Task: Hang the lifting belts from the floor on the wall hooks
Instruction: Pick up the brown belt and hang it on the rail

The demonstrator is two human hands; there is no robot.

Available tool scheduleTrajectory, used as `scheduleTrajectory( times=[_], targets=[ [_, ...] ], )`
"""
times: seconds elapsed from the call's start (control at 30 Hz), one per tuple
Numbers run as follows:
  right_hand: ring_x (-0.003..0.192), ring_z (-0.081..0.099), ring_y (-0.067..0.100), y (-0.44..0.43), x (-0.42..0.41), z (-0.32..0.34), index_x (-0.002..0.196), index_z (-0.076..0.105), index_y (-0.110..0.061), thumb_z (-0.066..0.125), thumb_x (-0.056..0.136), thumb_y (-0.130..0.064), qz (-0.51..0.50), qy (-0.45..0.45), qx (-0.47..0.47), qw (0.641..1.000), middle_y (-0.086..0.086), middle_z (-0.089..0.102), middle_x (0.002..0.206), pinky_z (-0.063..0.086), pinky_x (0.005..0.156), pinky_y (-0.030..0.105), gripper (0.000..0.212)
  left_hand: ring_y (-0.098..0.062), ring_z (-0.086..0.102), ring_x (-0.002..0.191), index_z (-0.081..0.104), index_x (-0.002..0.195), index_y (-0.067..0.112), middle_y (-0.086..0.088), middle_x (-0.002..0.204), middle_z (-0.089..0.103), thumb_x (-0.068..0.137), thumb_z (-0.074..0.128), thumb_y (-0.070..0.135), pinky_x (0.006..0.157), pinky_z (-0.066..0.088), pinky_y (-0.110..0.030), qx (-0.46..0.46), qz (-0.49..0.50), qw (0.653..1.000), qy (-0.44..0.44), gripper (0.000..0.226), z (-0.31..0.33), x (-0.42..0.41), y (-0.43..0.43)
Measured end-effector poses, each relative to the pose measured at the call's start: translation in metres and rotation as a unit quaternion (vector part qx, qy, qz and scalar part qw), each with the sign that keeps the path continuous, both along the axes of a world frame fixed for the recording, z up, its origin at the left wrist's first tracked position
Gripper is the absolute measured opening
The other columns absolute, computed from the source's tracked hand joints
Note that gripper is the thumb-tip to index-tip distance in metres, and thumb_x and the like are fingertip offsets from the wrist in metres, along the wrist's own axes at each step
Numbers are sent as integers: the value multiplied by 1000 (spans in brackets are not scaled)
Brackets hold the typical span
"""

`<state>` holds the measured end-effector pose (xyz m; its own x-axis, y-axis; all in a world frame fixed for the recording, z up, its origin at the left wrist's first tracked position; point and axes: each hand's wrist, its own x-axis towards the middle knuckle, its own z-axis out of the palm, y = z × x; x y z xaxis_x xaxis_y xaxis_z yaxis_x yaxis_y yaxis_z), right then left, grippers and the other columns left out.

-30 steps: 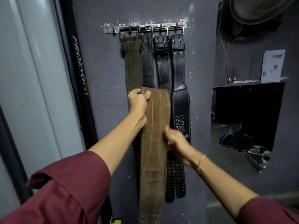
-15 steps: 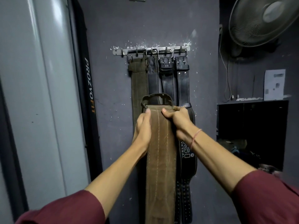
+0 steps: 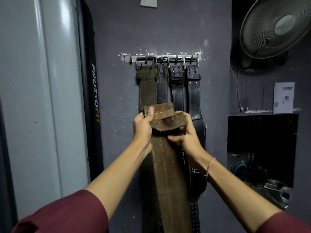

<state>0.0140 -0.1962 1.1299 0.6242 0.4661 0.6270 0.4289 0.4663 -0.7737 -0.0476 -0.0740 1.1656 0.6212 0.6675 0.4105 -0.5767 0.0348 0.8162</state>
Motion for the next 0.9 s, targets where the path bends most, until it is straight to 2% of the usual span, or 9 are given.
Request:
scheduleTrajectory(
  times=[0.1,0.2,0.3,0.4,0.47,0.57,0.67,0.8,0.9],
  targets=[
    [105,63,22,4,1,3,131,48,-14,36,86,11,31,14,30,999,19,64,120,54,91,34,53,-29,71,97,68,105,7,-11,99,76,99,58,28,99,53,-52,28,-2,999,-21,25,-2,-2,0],
    [111,62,29,14,2,8,126,51,-7,34,103,-16,28,33,54,998,25,62,124,48,102,48,30,-32,70,105,69,99,12,-11,101,77,99,59,32,103,49,-55,34,2,999,-25,22,-4,-2,6],
    [101,59,30,25,4,13,117,58,1,35,87,-2,95,94,80,988,25,64,108,49,96,42,38,-35,70,106,70,95,14,-11,101,77,97,60,34,104,48,-58,35,4,999,-24,22,-4,-2,17],
    [80,58,19,31,9,15,95,71,-1,35,65,-2,162,151,131,966,15,64,97,48,77,26,47,-32,72,100,69,100,10,-12,100,76,98,59,31,99,53,-52,39,-10,999,-36,24,-4,-3,29],
    [75,55,17,31,14,15,90,78,-5,33,84,-15,173,177,129,960,13,70,93,43,72,23,47,-26,72,93,67,108,2,-13,101,75,100,57,25,89,56,-40,57,-16,997,-43,27,-6,-3,35],
    [92,71,27,37,17,22,94,77,-9,30,99,-60,76,148,12,986,16,77,99,54,88,32,70,-25,71,92,65,110,-1,-16,103,74,100,56,19,82,59,-36,99,-44,993,-41,24,-12,4,39],
    [89,72,20,54,22,29,93,70,-13,34,104,-46,-73,101,-22,992,9,77,92,55,86,30,50,-24,72,95,67,108,6,-11,102,76,98,57,16,85,59,-36,147,-45,988,-27,17,-15,17,47],
    [93,59,18,69,50,27,117,53,-6,35,107,-27,-127,31,18,991,7,62,100,49,85,31,29,-22,72,97,67,112,9,-11,105,75,97,59,11,88,58,-37,191,-34,980,-37,17,-9,33,59],
    [76,57,1,73,63,30,117,45,-2,36,107,-19,-145,-34,20,989,-1,55,88,49,68,14,22,-12,69,83,61,109,15,-1,91,72,96,57,3,76,58,-29,200,-6,978,-54,18,-6,45,66]
  ],
)
